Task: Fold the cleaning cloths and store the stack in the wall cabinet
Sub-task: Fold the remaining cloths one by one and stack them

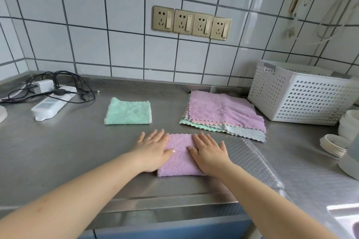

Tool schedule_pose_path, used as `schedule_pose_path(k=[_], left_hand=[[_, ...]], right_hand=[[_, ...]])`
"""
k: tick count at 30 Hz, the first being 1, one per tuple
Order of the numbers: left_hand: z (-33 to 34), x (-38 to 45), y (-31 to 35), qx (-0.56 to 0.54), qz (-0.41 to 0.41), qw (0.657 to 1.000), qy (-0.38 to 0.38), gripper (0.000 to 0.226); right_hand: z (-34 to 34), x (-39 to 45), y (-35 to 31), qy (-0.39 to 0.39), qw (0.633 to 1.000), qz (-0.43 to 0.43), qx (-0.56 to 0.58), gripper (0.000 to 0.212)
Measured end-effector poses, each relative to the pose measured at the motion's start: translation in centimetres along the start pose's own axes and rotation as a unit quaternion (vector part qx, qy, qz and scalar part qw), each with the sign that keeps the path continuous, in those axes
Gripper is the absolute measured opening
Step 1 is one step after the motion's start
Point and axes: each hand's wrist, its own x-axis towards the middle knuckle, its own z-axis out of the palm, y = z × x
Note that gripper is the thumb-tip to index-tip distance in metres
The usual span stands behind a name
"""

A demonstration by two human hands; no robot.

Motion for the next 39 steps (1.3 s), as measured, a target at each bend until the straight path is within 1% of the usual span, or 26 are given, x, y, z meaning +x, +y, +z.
schedule_pose_path(k=[2, 4, 6, 7, 8, 10, 12, 13, 14, 15, 16, 17, 18, 19, 20, 22, 24, 27, 29, 33, 36, 39], left_hand=[[-0.2, -0.7, -1.1, -0.007, -0.04, 0.999, 0.012, 0.067], [-0.4, -1.3, -1.3, -0.019, -0.044, 0.998, 0.03, 0.064], [-0.6, -1.8, -0.9, -0.084, -0.024, 0.995, 0.047, 0.057], [-0.8, -1.9, -0.6, -0.148, -0.019, 0.987, 0.053, 0.055], [-1.0, -1.9, -0.3, -0.233, -0.017, 0.97, 0.062, 0.053], [-1.5, -1.6, 0.0, -0.407, -0.014, 0.908, 0.097, 0.051], [-2.0, -1.5, 0.6, -0.513, -0.032, 0.848, 0.129, 0.052], [-2.2, -1.5, 0.6, -0.561, -0.043, 0.817, 0.127, 0.054], [-2.4, -1.6, 0.7, -0.603, -0.052, 0.789, 0.107, 0.056], [-2.4, -1.8, 0.7, -0.616, -0.053, 0.783, 0.072, 0.058], [-2.4, -2.1, 0.7, -0.596, -0.042, 0.801, 0.039, 0.059], [-2.2, -2.2, 0.7, -0.539, -0.022, 0.842, 0.016, 0.058], [-2.0, -2.3, 0.7, -0.47, -0.006, 0.882, 0.018, 0.056], [-1.8, -2.4, 0.7, -0.408, 0.009, 0.912, 0.04, 0.053], [-1.7, -2.5, 0.8, -0.374, 0.021, 0.925, 0.065, 0.052], [-1.6, -2.4, 0.7, -0.378, 0.037, 0.92, 0.099, 0.054], [-2.0, -2.1, 0.1, -0.414, 0.053, 0.901, 0.118, 0.054], [-3.1, -1.6, -2.2, -0.466, 0.05, 0.872, 0.143, 0.054], [-4.1, -1.2, -4.0, -0.483, 0.036, 0.861, 0.154, 0.053], [-6.0, 0.2, -8.4, -0.48, -0.005, 0.857, 0.189, 0.051], [-7.1, 1.7, -11.8, -0.467, -0.04, 0.858, 0.211, 0.051], [-7.8, 3.3, -14.8, -0.438, -0.073, 0.87, 0.215, 0.051]], right_hand=[[-0.2, 0.0, -0.1, -0.011, 1.0, 0.02, -0.007, 0.062], [-0.3, 0.1, -0.1, -0.011, 1.0, 0.025, -0.016, 0.064], [-0.3, -0.1, -0.3, -0.009, 0.999, 0.024, -0.022, 0.064], [-0.3, -0.2, -0.3, -0.007, 0.999, 0.025, -0.025, 0.064], [-0.3, -0.3, -0.4, -0.006, 0.999, 0.025, -0.026, 0.065], [-0.3, -0.5, -0.5, -0.001, 0.999, 0.03, -0.024, 0.064], [-0.4, -0.7, -0.5, 0.004, 0.999, 0.035, -0.018, 0.064], [-0.4, -0.7, -0.5, 0.005, 0.999, 0.036, -0.016, 0.063], [-0.3, -0.8, -0.5, 0.006, 0.999, 0.036, -0.017, 0.063], [-0.3, -0.9, -0.5, 0.008, 0.999, 0.038, -0.017, 0.063], [-0.3, -0.9, -0.5, 0.011, 0.999, 0.038, -0.016, 0.063], [-0.2, -0.9, -0.4, 0.013, 0.999, 0.039, -0.015, 0.064], [-0.3, -1.0, -0.4, 0.015, 0.999, 0.04, -0.016, 0.064], [-0.3, -1.0, -0.4, 0.019, 0.999, 0.039, -0.017, 0.064], [-0.4, -1.0, -0.4, 0.026, 0.999, 0.036, -0.018, 0.064], [-0.6, -1.0, -0.5, 0.053, 0.998, 0.022, 0.009, 0.063], [-1.3, -0.8, -0.6, 0.086, 0.988, 0.007, 0.126, 0.062], [-2.8, 0.1, -1.7, 0.105, 0.939, -0.01, 0.327, 0.061], [-3.8, 1.4, -2.9, 0.092, 0.914, -0.011, 0.394, 0.057], [-5.0, 5.4, -6.8, 0.077, 0.906, -0.026, 0.416, 0.036], [-5.3, 8.7, -9.8, 0.075, 0.902, -0.029, 0.424, 0.036], [-5.1, 11.7, -12.3, 0.062, 0.906, -0.035, 0.418, 0.039]])
